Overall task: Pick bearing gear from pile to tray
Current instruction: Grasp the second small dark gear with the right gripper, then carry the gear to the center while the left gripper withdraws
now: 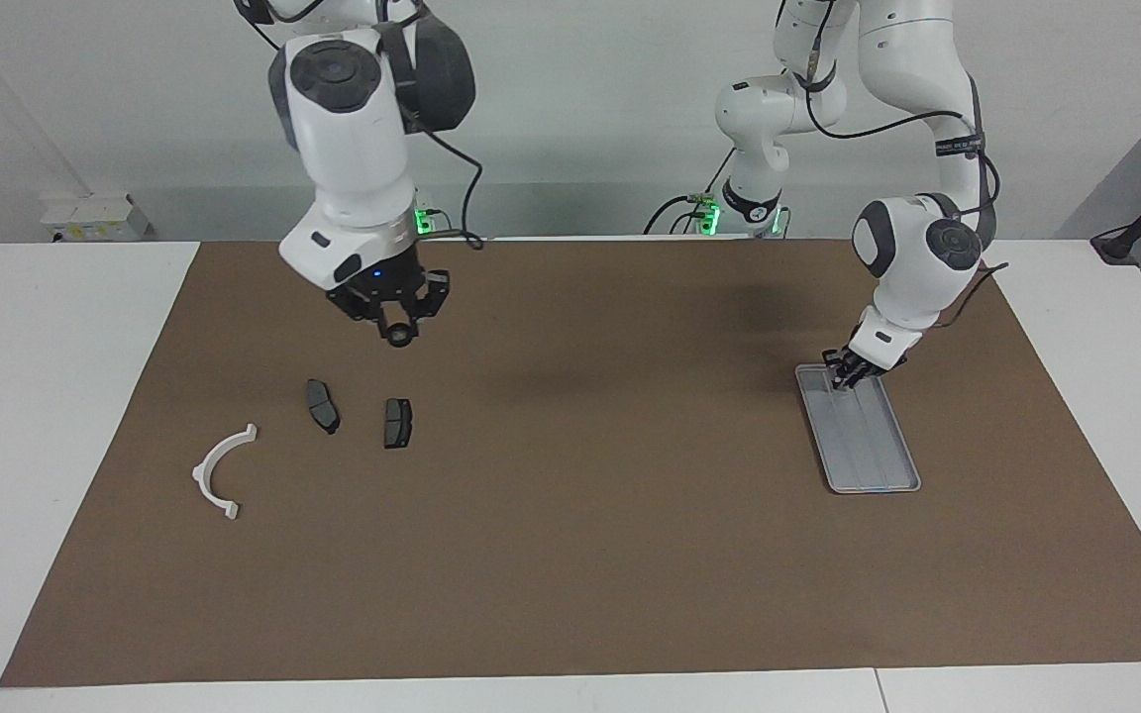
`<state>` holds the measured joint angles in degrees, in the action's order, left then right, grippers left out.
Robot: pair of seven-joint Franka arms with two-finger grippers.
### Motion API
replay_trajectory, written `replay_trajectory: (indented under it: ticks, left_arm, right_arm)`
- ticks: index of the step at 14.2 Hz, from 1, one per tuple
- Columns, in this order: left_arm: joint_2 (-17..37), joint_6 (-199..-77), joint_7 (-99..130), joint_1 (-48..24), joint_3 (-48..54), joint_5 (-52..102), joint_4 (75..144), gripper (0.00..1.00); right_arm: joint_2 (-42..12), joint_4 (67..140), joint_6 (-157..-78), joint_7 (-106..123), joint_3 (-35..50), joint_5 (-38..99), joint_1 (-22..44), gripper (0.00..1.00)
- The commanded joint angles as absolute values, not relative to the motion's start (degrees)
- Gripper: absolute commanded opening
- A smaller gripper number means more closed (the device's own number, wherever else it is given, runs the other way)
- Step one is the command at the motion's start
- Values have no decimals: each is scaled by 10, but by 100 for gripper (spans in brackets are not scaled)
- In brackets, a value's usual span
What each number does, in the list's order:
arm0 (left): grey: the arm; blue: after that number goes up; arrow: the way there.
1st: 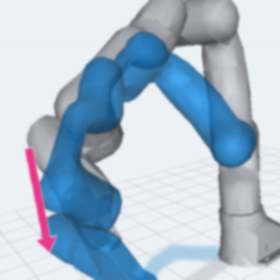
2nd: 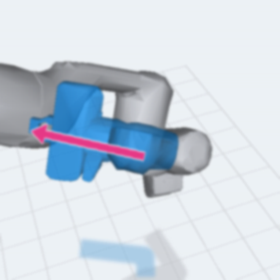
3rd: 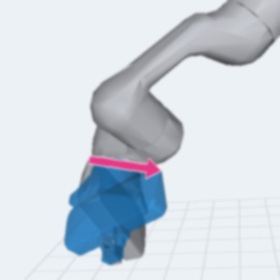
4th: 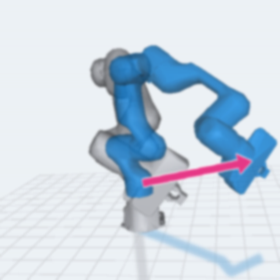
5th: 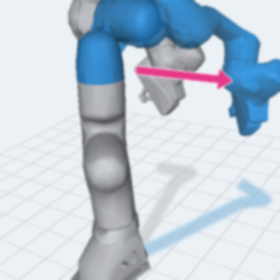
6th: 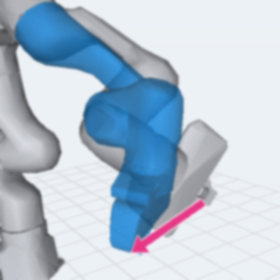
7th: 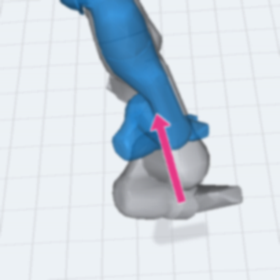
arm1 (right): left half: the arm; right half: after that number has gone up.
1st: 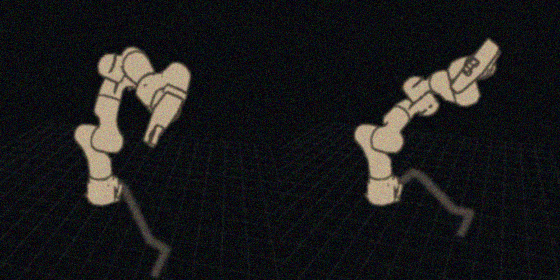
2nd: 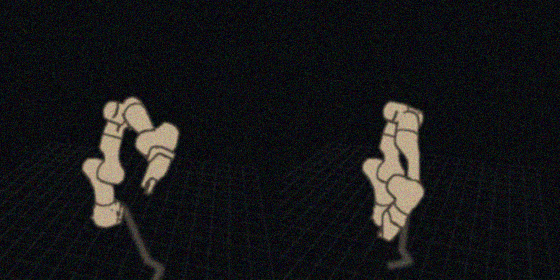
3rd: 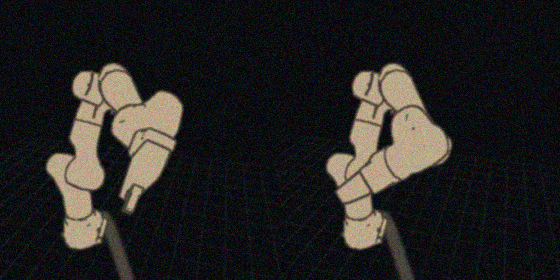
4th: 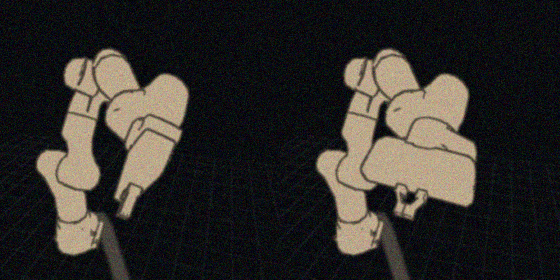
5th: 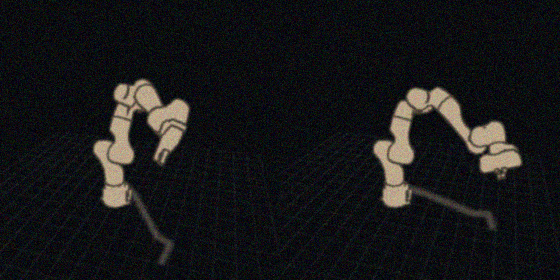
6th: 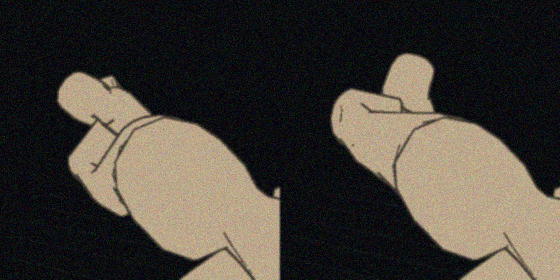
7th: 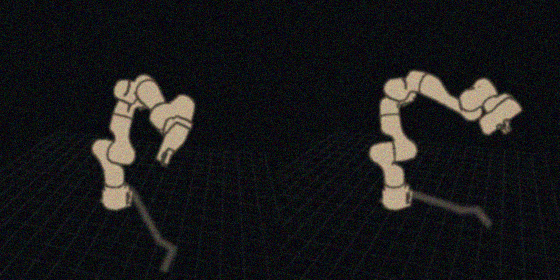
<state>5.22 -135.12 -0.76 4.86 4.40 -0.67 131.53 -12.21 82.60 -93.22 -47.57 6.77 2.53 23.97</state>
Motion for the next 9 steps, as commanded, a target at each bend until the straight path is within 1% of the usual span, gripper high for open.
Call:
replay_trajectory:
  ticks: [1, 4, 5, 6, 7, 8, 9]
  left_arm:
    - [47, -1387, -10, 53, 48, -7, 1339, 0]
    - [47, -1399, -10, 53, 48, -7, 1343, 1]
    - [48, -1398, -11, 53, 48, -7, 1343, 16]
    - [48, -1394, -16, 54, 48, -7, 1339, 42]
    - [47, -1384, -17, 56, 48, -7, 1332, 58]
    - [44, -1367, -16, 55, 48, -7, 1319, 77]
    - [37, -1331, -14, 55, 48, -7, 1295, 100]
  right_arm:
    - [-138, 845, -985, -600, 66, 48, 282, 0]
    - [-170, 881, -1075, -680, 66, 48, 319, 0]
    - [-181, 890, -1103, -692, 66, 48, 324, 0]
    - [-192, 896, -1126, -705, 66, 47, 330, 0]
    - [-202, 905, -1152, -719, 66, 47, 335, 0]
    - [-206, 923, -1184, -726, 66, 47, 337, 0]
    - [-214, 939, -1213, -730, 66, 46, 341, 0]
